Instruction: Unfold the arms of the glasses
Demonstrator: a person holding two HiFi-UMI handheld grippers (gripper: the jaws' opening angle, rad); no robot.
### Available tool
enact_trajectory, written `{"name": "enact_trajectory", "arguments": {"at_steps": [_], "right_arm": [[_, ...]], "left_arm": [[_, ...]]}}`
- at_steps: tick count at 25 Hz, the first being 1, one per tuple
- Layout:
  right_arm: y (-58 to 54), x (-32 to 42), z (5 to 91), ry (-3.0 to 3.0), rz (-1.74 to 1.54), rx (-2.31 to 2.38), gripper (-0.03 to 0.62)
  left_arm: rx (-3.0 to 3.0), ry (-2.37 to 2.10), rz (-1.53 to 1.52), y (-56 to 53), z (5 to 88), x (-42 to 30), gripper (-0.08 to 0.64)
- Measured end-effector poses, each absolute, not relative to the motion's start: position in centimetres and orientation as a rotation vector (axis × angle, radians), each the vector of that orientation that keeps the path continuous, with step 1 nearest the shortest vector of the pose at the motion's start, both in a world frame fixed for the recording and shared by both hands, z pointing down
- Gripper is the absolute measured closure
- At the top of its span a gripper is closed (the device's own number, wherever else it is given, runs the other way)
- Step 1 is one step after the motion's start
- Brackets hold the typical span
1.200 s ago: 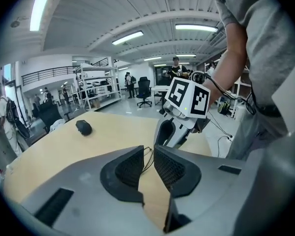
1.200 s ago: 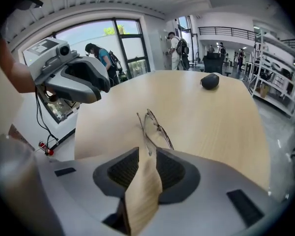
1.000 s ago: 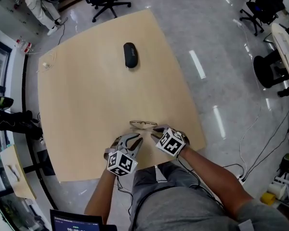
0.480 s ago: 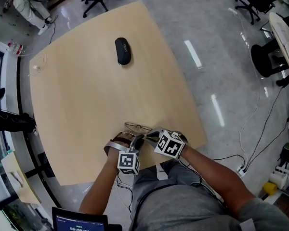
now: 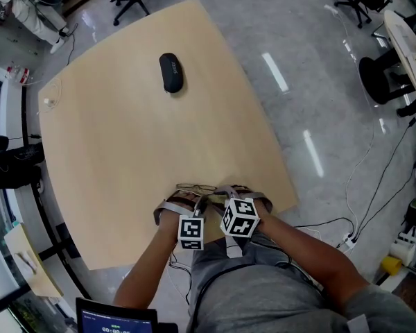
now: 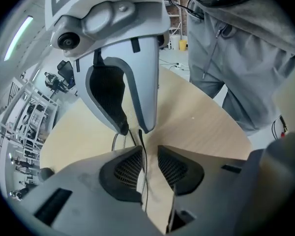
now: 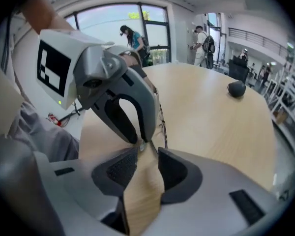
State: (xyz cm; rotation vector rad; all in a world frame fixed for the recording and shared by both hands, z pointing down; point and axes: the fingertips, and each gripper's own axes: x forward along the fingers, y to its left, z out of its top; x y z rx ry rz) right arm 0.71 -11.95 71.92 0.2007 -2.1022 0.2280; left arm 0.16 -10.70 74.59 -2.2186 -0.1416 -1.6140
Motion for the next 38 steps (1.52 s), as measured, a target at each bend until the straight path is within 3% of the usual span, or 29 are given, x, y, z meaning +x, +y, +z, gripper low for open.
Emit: {"name": "enact_trajectory", "arguments": {"at_steps": [5, 8, 14, 38], "right_arm": [[-10.5, 0.0, 72.5, -2.040, -0.012, 0.076, 0.465], [-10.4, -0.3, 73.1, -1.978, -0.151, 0.001, 0.382], [-10.0, 0.6, 74.4, -1.786, -0.320, -0.140, 0.333], [-9.9, 1.3, 74.6, -1.570, -0.457, -0.435, 0.334]], "left_arm": [[-2.212, -0.161, -1.606, -10.5, 74.7, 0.7, 0.465], [-2.194, -0.174, -1.594, -10.3, 74.7, 0.9, 0.466], [-2.201, -0.187, -1.587, -10.0, 74.7, 1.0, 0.468], [-2.269, -0.315, -1.593, -5.5, 73.2, -5.5, 0.482]]}}
